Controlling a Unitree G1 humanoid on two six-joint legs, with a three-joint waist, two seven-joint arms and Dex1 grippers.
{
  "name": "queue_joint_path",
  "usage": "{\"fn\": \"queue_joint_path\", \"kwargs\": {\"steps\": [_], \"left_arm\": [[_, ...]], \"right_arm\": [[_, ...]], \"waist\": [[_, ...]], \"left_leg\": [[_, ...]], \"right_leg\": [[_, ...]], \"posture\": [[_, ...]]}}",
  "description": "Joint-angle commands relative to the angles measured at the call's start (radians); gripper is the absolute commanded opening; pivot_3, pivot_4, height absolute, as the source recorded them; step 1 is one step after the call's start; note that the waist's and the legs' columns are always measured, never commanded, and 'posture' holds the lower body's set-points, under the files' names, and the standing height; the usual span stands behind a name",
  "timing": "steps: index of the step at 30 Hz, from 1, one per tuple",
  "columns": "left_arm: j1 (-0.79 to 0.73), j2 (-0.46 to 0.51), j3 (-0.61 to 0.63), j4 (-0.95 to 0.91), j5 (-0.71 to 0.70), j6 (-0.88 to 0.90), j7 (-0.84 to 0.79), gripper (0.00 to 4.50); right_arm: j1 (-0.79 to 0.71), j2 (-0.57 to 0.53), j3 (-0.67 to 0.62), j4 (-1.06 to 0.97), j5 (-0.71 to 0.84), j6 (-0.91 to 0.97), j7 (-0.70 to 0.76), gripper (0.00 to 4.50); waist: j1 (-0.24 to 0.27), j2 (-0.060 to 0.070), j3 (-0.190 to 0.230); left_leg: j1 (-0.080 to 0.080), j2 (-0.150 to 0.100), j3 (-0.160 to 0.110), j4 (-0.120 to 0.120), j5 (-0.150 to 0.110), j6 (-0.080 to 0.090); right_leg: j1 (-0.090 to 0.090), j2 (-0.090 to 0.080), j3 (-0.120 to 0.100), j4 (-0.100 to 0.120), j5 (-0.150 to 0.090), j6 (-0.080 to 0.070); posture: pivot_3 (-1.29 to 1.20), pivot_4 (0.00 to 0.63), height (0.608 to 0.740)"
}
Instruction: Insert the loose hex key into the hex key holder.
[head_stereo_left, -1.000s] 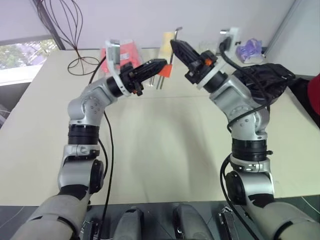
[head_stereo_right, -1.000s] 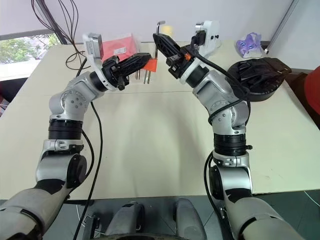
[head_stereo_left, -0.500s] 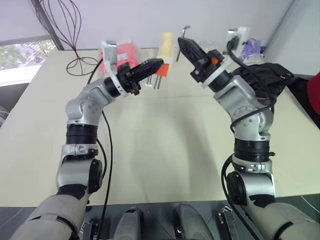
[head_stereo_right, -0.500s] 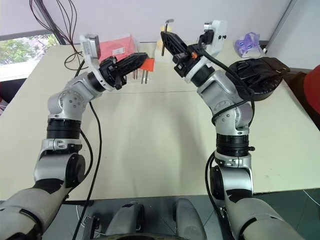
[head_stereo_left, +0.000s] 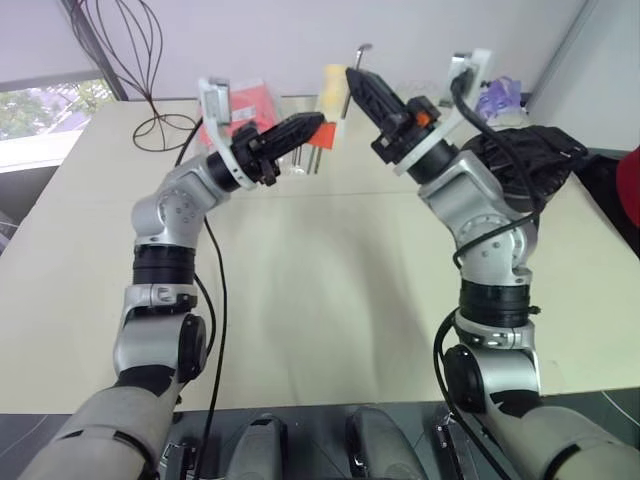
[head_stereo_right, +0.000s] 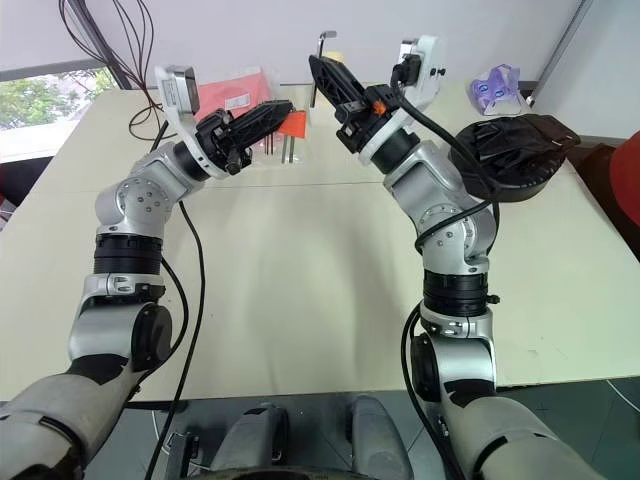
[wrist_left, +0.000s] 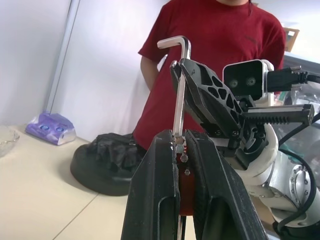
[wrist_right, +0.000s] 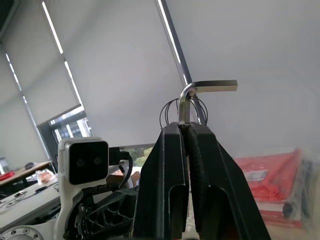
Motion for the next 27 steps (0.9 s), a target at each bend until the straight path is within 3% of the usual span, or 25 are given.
{"fn": "queue_joint_path", "kwargs": {"steps": [1,27], "left_arm": [[-0.020,0.004,0.003,-0.049,-0.023,0.006,-0.009,0.21],[-0.028,0.003,0.004,-0.026,-0.004,-0.017,-0.005,0.21]], "right_arm": [[-0.015,0.010,0.003,-0.048,0.015,-0.006,0.000,0.05],[0.005,0.009,0.007,-0.049,0.010,-0.004,-0.001,0.05]], "waist": [[0.000,0.000,0.000],[0.000,0.000,0.000]], "left_leg": [[0.000,0.000,0.000,0.000,0.000,0.000],[0.000,0.000,0.000,0.000,0.000,0.000]], "right_leg": [[0.000,0.000,0.000,0.000,0.000,0.000],[0.000,0.000,0.000,0.000,0.000,0.000]], "posture": [[0.00,0.150,0.740],[0.00,0.150,0.740]]}}
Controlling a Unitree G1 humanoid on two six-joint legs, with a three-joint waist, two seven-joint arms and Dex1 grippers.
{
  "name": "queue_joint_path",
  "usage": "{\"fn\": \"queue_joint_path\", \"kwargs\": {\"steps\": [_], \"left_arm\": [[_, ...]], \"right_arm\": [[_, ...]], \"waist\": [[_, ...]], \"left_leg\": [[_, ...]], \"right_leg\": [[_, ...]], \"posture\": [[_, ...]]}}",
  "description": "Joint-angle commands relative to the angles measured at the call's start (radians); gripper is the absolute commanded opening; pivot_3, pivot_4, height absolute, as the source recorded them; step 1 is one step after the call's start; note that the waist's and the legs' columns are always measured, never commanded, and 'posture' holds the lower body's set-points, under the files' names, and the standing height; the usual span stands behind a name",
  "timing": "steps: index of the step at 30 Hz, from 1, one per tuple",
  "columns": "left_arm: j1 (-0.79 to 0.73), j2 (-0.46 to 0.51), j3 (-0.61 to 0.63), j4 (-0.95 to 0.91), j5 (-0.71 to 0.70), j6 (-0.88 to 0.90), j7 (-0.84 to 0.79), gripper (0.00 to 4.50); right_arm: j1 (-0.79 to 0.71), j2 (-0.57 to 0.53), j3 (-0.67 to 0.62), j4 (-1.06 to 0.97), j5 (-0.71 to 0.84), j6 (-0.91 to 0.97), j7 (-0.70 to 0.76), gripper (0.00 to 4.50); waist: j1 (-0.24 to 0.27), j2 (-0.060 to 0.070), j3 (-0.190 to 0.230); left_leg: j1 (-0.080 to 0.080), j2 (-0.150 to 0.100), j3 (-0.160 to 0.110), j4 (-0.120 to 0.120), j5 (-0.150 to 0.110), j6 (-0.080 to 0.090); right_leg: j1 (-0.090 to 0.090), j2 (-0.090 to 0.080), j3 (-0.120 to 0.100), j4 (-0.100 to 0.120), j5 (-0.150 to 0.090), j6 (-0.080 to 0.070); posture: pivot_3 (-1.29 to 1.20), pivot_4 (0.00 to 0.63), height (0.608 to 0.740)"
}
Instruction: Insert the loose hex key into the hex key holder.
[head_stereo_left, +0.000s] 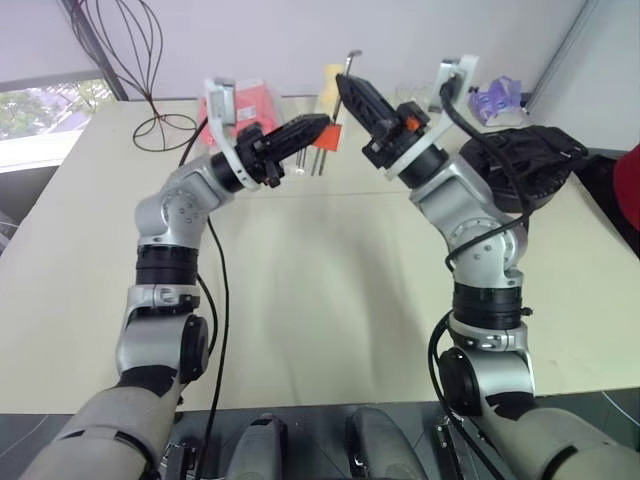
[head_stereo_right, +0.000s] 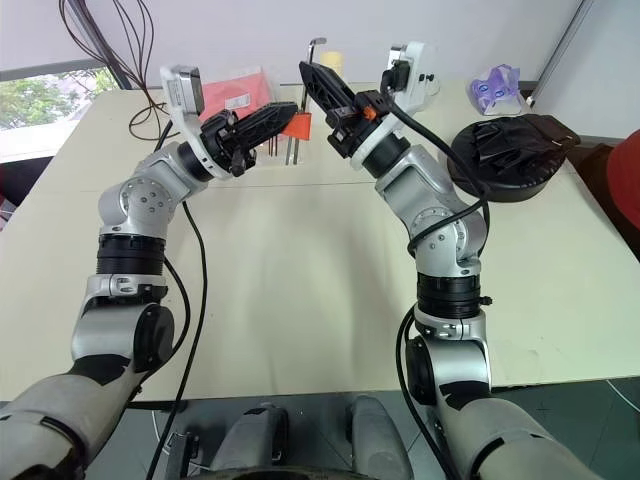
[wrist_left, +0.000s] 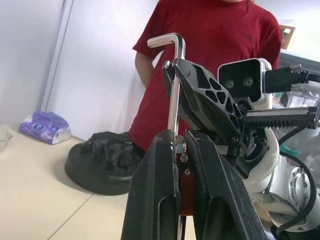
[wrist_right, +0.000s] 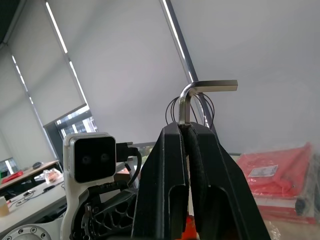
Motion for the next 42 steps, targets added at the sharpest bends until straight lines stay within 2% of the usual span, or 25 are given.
{"fn": "queue_joint_path", "kwargs": {"steps": [1,26,29,32,36,40,42], "left_arm": [[-0.029,0.012,0.013,-0.016,-0.007,-0.023,-0.004,0.21],[-0.031,0.008,0.018,-0.039,-0.023,-0.018,0.008,0.21],[-0.030,0.009,0.018,-0.036,-0.021,-0.018,0.007,0.21],[-0.028,0.009,0.017,-0.036,-0.021,-0.017,0.007,0.21],[-0.029,0.013,0.013,-0.032,-0.016,-0.017,0.003,0.21],[-0.021,0.020,0.011,-0.035,-0.012,-0.013,-0.003,0.21],[-0.010,0.025,0.009,-0.041,-0.011,-0.009,-0.004,0.21]], "right_arm": [[-0.008,-0.010,-0.008,-0.048,0.009,-0.004,0.002,0.05],[0.033,-0.003,0.017,-0.039,-0.003,-0.015,0.025,0.05],[0.026,-0.006,0.012,-0.038,0.000,-0.017,0.028,1.07],[0.025,-0.025,0.010,-0.059,0.014,0.000,0.045,2.56],[0.030,-0.075,-0.025,-0.120,0.126,0.102,0.055,2.56],[0.104,-0.196,-0.038,-0.232,0.261,0.262,0.101,2.56],[0.148,-0.258,-0.039,-0.278,0.280,0.299,0.108,2.56]], "waist": [[0.000,0.000,0.000],[0.000,0.000,0.000],[0.000,0.000,0.000],[0.000,0.000,0.000],[0.001,0.000,0.000],[0.002,0.000,0.000],[0.003,0.000,0.000]], "left_leg": [[0.000,0.000,0.000,0.000,0.000,0.000],[0.000,0.000,0.000,0.000,0.000,0.000],[0.000,0.000,0.000,0.000,0.000,0.000],[0.000,0.000,0.000,0.000,0.000,0.000],[0.000,0.000,0.000,0.000,0.000,0.000],[-0.001,0.000,0.000,0.000,0.000,0.000],[-0.001,0.000,-0.001,0.000,-0.002,0.004]], "right_leg": [[0.000,0.000,0.000,0.000,0.000,0.000],[0.000,0.000,0.000,0.000,0.000,0.000],[0.000,0.000,0.000,0.000,0.000,0.000],[0.000,0.000,0.000,0.000,0.000,0.000],[0.000,0.000,0.000,0.000,0.000,0.000],[0.000,0.000,0.000,-0.001,0.000,0.000],[0.000,0.000,0.000,-0.001,0.000,0.000]], "posture": [[0.00,0.150,0.740],[0.00,0.150,0.740],[0.00,0.150,0.740],[0.00,0.150,0.740],[0.00,0.150,0.740],[0.00,0.150,0.740],[0.00,0.150,0.740]]}}
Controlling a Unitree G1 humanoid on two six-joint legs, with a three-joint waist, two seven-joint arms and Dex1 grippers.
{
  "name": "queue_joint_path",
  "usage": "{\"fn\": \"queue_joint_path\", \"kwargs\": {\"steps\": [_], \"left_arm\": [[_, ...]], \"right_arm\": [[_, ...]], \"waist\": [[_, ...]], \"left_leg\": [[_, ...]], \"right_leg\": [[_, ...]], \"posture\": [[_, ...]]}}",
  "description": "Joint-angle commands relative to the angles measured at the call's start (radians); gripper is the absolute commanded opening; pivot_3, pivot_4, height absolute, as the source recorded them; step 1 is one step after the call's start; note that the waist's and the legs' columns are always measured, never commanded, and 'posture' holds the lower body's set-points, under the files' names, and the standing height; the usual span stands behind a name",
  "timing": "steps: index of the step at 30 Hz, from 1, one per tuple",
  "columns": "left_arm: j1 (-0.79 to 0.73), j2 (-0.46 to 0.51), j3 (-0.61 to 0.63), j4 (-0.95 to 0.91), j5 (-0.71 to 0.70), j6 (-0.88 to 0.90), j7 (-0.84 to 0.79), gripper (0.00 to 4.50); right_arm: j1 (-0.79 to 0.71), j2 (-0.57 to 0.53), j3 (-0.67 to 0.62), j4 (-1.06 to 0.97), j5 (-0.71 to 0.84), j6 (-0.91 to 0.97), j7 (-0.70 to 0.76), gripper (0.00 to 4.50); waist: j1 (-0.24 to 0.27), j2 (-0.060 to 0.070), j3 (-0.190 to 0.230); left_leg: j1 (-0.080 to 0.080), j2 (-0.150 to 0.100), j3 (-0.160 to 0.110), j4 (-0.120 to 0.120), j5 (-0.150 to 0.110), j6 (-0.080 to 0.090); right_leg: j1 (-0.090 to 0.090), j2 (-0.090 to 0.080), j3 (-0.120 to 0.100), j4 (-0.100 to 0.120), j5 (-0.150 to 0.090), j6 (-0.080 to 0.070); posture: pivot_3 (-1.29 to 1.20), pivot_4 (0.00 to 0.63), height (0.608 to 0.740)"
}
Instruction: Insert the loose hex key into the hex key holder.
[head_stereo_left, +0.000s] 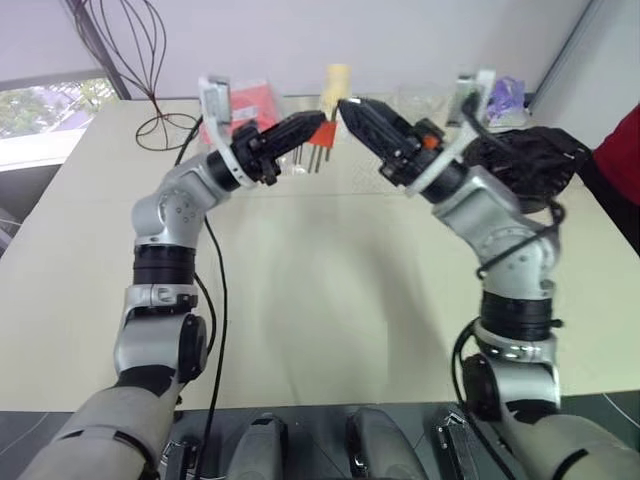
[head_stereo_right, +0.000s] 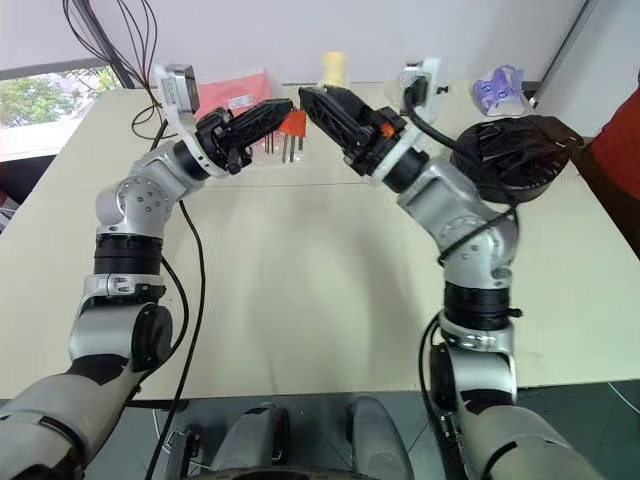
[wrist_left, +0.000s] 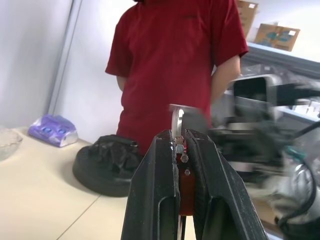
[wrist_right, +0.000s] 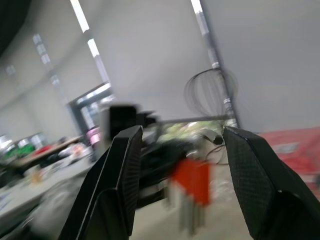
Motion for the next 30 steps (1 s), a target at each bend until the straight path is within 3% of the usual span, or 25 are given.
{"fn": "queue_joint_path", "kwargs": {"steps": [1,7,16,22,25,30], "left_arm": [[-0.002,0.015,0.000,-0.045,-0.008,-0.001,-0.004,0.21],[0.073,0.039,-0.002,-0.076,0.007,0.011,0.030,0.21],[0.358,0.051,0.030,-0.210,-0.029,0.129,0.170,0.21],[0.414,0.042,0.032,-0.052,0.060,0.093,0.294,0.21],[0.402,0.049,0.061,0.008,0.052,0.077,0.302,1.19],[0.403,0.077,0.066,0.030,0.087,0.050,0.331,3.62]], "right_arm": [[0.057,-0.082,-0.015,-0.098,0.058,0.068,0.027,2.56],[0.153,-0.166,0.012,-0.134,0.011,0.070,0.049,2.56],[0.219,-0.155,0.074,-0.138,-0.096,0.008,0.057,2.56],[0.215,-0.127,0.100,-0.117,-0.145,-0.029,0.065,2.56],[0.208,-0.120,0.108,-0.118,-0.157,-0.036,0.076,2.63],[0.200,-0.112,0.102,-0.112,-0.155,-0.034,0.081,2.63]], "waist": [[0.000,0.000,0.000],[-0.004,0.000,0.000],[0.000,0.000,0.000],[0.005,-0.001,0.000],[0.005,-0.001,0.000],[0.005,-0.001,0.000]], "left_leg": [[0.000,0.000,0.000,0.000,0.000,0.000],[0.001,0.000,0.000,0.000,-0.001,0.001],[0.001,0.001,0.000,0.001,-0.001,0.001],[0.000,0.000,0.000,0.002,-0.001,0.001],[0.000,0.000,0.000,0.002,-0.001,0.001],[0.000,0.000,0.000,0.002,-0.001,0.001]], "right_leg": [[0.000,0.000,0.000,0.000,0.000,0.000],[0.000,0.001,0.000,0.000,0.000,0.000],[0.000,0.000,0.001,0.000,0.000,0.000],[0.000,0.000,0.000,0.000,0.000,0.000],[0.000,0.000,0.000,0.000,0.000,0.000],[0.000,0.000,0.000,0.000,0.000,0.000]], "posture": [[0.00,0.150,0.740],[0.00,0.150,0.740],[0.00,0.150,0.740],[0.00,0.150,0.740],[0.00,0.150,0.740],[0.00,0.150,0.740]]}}
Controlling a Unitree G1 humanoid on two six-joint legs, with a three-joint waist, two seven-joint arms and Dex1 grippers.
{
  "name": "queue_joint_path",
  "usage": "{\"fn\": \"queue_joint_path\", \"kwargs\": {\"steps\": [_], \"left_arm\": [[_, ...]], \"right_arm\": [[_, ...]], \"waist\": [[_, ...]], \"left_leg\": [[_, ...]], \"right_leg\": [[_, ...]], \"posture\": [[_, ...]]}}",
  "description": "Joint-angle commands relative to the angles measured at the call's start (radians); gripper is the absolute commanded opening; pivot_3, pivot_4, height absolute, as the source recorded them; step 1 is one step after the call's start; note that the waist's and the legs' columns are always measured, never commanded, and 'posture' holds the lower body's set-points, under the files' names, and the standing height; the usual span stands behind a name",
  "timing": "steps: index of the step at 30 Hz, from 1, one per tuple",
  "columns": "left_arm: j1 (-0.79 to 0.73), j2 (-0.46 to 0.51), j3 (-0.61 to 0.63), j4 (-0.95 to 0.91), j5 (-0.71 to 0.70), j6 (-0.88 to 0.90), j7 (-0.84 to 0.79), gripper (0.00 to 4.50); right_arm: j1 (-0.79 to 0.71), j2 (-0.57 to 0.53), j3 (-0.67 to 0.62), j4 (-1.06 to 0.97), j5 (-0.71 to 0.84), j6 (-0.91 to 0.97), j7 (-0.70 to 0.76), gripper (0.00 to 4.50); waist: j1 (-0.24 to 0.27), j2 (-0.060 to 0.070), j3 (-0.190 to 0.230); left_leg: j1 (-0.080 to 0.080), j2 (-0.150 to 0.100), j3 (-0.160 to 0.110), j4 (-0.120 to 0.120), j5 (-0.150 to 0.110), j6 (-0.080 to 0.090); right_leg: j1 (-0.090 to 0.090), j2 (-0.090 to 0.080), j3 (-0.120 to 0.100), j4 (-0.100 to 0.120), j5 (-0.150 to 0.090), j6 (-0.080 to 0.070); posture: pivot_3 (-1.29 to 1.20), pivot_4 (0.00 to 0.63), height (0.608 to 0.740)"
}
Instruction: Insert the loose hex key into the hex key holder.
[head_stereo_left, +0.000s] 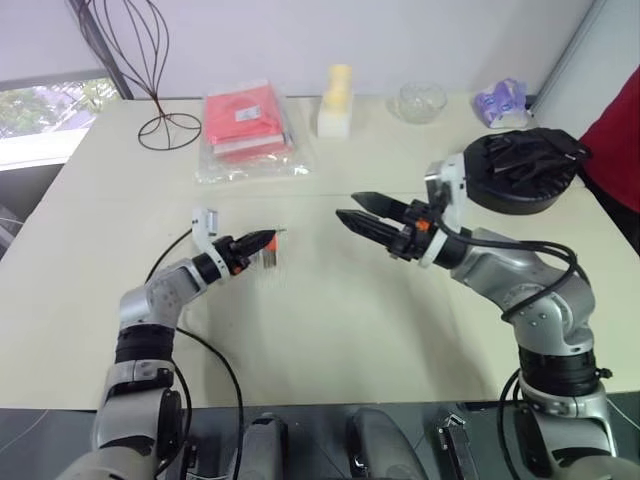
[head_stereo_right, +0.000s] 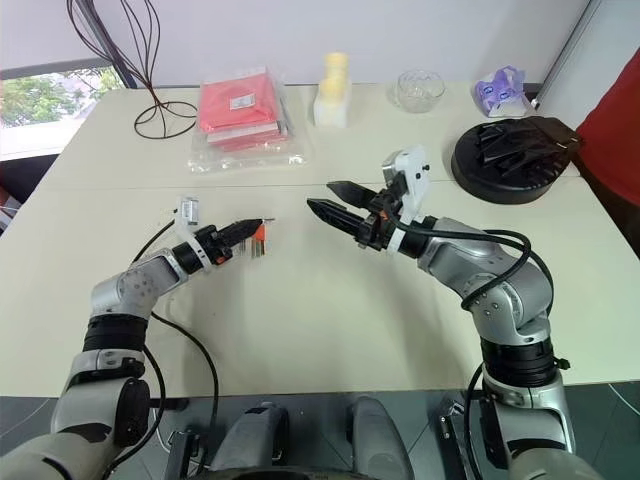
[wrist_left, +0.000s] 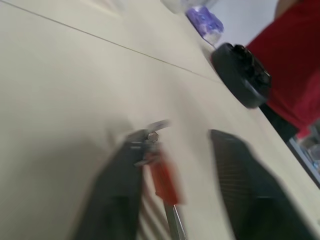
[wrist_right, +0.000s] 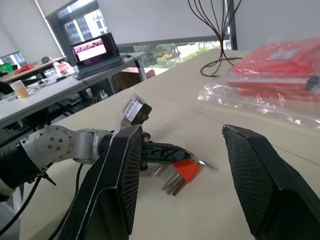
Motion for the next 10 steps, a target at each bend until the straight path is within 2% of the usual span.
{"fn": "queue_joint_path", "kwargs": {"steps": [1,2,7,10], "left_arm": [[-0.013,0.031,0.010,-0.007,0.044,-0.058,0.035,4.12],[-0.010,0.039,0.008,0.000,0.069,-0.089,0.054,4.48],[0.016,0.134,-0.023,-0.004,0.238,-0.284,0.133,4.48],[0.043,0.168,-0.007,-0.095,0.247,-0.330,0.138,4.48]], "right_arm": [[-0.022,0.005,-0.018,-0.006,0.005,-0.016,0.009,2.63],[-0.020,0.004,-0.018,-0.006,0.003,-0.015,0.009,2.63],[0.001,-0.014,-0.029,-0.009,0.000,-0.008,0.009,2.63],[0.022,-0.021,-0.042,-0.015,0.002,-0.006,0.001,2.63]], "waist": [[-0.001,0.000,0.000],[-0.001,0.000,0.000],[-0.006,0.000,0.000],[-0.005,0.000,0.000]], "left_leg": [[0.000,0.000,0.000,0.000,0.000,0.000],[0.000,0.000,0.000,0.000,0.000,0.000],[0.001,0.000,0.000,0.000,0.000,0.000],[0.001,0.001,0.000,-0.002,0.000,0.000]], "right_leg": [[0.000,0.000,0.000,0.000,0.000,0.000],[0.000,0.000,0.000,0.000,0.000,0.000],[0.000,0.000,0.000,0.000,0.000,0.000],[0.000,-0.001,0.000,0.000,0.000,0.000]], "posture": [[0.00,0.150,0.740],[0.00,0.150,0.740],[0.00,0.150,0.740],[0.00,0.150,0.740]]}}
